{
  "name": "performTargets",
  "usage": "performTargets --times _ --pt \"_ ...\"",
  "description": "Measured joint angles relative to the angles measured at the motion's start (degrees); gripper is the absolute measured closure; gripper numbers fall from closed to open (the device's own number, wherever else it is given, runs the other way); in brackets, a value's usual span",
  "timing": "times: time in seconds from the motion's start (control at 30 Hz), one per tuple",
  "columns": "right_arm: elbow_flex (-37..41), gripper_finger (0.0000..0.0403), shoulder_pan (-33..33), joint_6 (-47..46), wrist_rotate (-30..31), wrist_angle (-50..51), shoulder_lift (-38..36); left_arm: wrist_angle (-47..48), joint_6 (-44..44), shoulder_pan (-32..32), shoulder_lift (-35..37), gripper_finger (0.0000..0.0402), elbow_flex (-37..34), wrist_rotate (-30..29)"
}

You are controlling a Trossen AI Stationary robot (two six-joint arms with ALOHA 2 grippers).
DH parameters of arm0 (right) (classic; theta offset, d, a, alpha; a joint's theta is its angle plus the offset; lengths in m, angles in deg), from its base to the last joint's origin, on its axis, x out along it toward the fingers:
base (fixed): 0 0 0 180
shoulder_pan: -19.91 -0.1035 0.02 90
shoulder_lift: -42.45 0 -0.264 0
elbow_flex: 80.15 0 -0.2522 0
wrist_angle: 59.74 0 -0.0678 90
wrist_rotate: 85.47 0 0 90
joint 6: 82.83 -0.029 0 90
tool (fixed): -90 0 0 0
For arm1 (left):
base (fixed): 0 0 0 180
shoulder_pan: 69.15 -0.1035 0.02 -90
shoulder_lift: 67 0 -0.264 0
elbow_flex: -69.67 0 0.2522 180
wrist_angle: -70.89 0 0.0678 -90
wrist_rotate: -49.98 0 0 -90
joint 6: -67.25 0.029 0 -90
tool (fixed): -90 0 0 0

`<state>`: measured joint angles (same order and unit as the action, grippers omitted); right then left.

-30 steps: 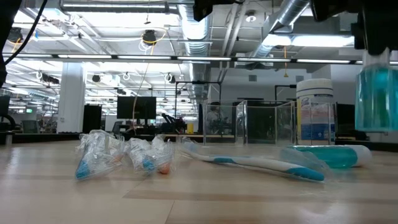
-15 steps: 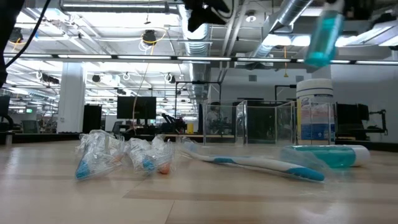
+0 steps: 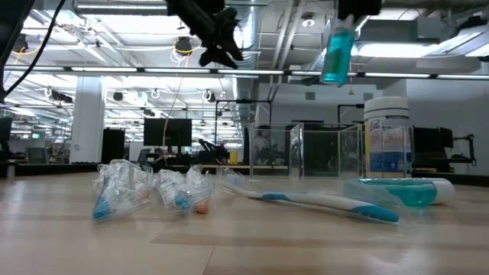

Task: Pick & Place toothbrushing station
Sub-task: Put the right blue mouthwash into the transparent organizer

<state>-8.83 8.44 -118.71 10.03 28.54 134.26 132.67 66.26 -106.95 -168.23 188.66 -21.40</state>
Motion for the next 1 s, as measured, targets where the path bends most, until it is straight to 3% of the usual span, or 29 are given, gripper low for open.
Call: performTargets --times 0.23,0.57,1.0 --pt "-4.3 0.0322 4.9 6.2 -3.9 1.4 5.7 -0.8 2.2 -5.7 0.0 0.0243 -4.4 5.3" --pt "-4.7 0.0322 6.4 8.5 -7.3 -1.8 10.5 -5.9 5.1 -5.7 0.0 0.0243 -15.2 8.4" --pt "-4.1 0.0321 6.0 7.4 -7.9 -4.8 10.8 -9.9 5.1 -6.5 0.0 0.0243 -18.2 9.0"
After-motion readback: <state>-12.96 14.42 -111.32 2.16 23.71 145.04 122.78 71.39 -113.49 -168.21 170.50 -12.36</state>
